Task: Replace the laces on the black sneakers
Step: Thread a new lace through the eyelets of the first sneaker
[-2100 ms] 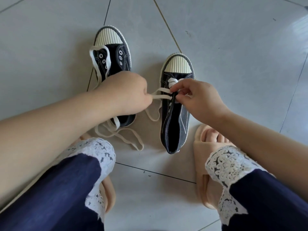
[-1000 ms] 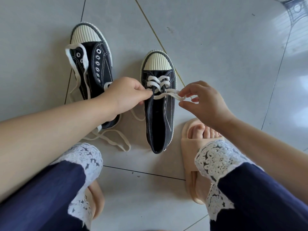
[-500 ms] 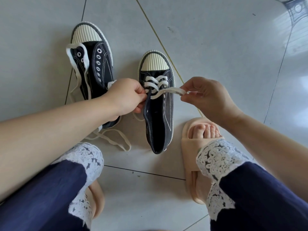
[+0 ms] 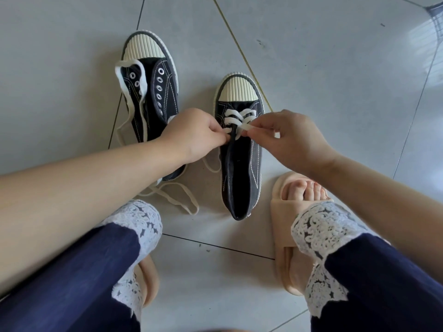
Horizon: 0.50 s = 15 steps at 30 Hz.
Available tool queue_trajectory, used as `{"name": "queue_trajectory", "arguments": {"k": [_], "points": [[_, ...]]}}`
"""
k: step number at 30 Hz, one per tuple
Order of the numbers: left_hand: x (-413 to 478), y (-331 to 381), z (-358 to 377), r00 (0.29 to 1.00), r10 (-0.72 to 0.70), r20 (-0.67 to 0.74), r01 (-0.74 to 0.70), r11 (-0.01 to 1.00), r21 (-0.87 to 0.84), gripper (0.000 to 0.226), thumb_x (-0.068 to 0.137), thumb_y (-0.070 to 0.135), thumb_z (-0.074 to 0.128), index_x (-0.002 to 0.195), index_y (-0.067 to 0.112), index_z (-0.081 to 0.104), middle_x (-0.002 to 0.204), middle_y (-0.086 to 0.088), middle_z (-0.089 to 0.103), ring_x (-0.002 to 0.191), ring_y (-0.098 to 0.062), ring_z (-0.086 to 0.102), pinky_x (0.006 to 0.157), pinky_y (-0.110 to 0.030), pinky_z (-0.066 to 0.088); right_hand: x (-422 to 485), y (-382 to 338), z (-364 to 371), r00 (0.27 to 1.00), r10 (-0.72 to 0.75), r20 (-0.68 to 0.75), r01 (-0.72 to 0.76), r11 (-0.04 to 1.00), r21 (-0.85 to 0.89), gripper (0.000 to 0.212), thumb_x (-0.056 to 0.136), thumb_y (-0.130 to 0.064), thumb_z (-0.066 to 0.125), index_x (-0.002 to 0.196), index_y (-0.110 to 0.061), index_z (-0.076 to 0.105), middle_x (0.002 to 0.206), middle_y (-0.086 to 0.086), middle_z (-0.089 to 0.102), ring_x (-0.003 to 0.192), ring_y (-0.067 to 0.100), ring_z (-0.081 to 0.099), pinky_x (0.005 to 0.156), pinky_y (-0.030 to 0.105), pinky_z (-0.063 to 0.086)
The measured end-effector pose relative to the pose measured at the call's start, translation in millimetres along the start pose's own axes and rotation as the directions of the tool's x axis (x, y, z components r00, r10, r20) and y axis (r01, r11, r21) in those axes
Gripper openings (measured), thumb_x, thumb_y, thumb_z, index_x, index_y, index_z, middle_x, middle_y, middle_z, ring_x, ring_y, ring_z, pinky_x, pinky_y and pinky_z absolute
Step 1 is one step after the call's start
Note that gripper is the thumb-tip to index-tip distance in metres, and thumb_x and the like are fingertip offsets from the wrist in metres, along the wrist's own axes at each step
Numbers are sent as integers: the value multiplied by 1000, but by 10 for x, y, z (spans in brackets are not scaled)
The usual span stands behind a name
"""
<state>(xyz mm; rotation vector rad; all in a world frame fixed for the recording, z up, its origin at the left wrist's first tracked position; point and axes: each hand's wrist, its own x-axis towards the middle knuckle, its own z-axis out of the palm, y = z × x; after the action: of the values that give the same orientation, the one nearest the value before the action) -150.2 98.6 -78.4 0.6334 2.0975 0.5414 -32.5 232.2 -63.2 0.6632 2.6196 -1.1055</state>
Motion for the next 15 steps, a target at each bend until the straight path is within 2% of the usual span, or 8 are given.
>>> {"name": "queue_trajectory", "arguments": {"k": [2, 4, 8, 11, 13, 14, 15], "points": [[-23, -21, -14, 1000, 6, -25, -6, 1000, -26, 18, 80, 33, 65, 77, 17, 72, 83, -6, 70, 86, -23, 62, 80, -36, 49, 10, -11, 57, 999, -37, 15, 38, 996, -85, 28, 92, -27, 54, 88, -4, 68, 74, 11, 65, 80, 25, 52, 64, 24, 27], [-55, -52, -27, 993, 86, -80, -82, 995, 60, 14, 83, 29, 62, 77, 18, 69, 76, 2, 65, 83, -20, 60, 74, -30, 45, 18, 12, 81, 999, -22, 29, 26, 990, -140, 30, 93, -27, 52, 88, -2, 67, 72, 9, 64, 81, 25, 50, 63, 24, 24], [-164, -135, -51, 948, 289, -131, -264, 947, 182, 9, 84, 13, 55, 75, 12, 56, 67, 2, 52, 70, -19, 46, 60, -23, 21, 13, 70, 24, 1000, 21, 3, -20, 984, -176, 17, 90, -29, 56, 89, -21, 71, 68, -11, 51, 84, 15, 40, 71, 27, 31], [-258, -202, -146, 884, 454, -110, -417, 874, 248, 8, 82, 5, 55, 74, 6, 57, 66, -4, 54, 64, -20, 46, 55, -25, 20, -7, 67, 30, 1000, 1, 10, 1, 972, -235, 17, 89, -26, 55, 89, -23, 71, 70, -9, 54, 89, 17, 43, 77, 28, 31], [-278, -230, -147, 893, 437, -107, -417, 893, 167, 10, 82, 5, 55, 73, 9, 55, 76, -8, 61, 70, -20, 53, 61, -19, 37, -6, 53, 33, 1000, 10, -1, -10, 972, -233, 16, 88, -26, 55, 89, -23, 71, 70, -11, 53, 87, 16, 41, 75, 27, 29], [-274, -223, -128, 928, 362, -90, -360, 932, 37, 12, 83, 5, 54, 72, 10, 54, 86, -9, 64, 79, -21, 58, 72, -23, 46, 2, 44, 31, 1000, 20, -7, -21, 978, -209, 15, 88, -27, 56, 89, -23, 71, 70, -12, 52, 87, 15, 41, 74, 26, 29], [-274, -187, -120, 970, 237, -50, -242, 957, -162, 15, 85, 3, 52, 72, 8, 53, 96, -10, 64, 89, -20, 61, 79, -29, 50, 12, 36, 30, 1000, 27, -11, -28, 983, -179, 15, 87, -27, 58, 87, -23, 72, 72, -11, 53, 86, 15, 42, 72, 25, 30]]}}
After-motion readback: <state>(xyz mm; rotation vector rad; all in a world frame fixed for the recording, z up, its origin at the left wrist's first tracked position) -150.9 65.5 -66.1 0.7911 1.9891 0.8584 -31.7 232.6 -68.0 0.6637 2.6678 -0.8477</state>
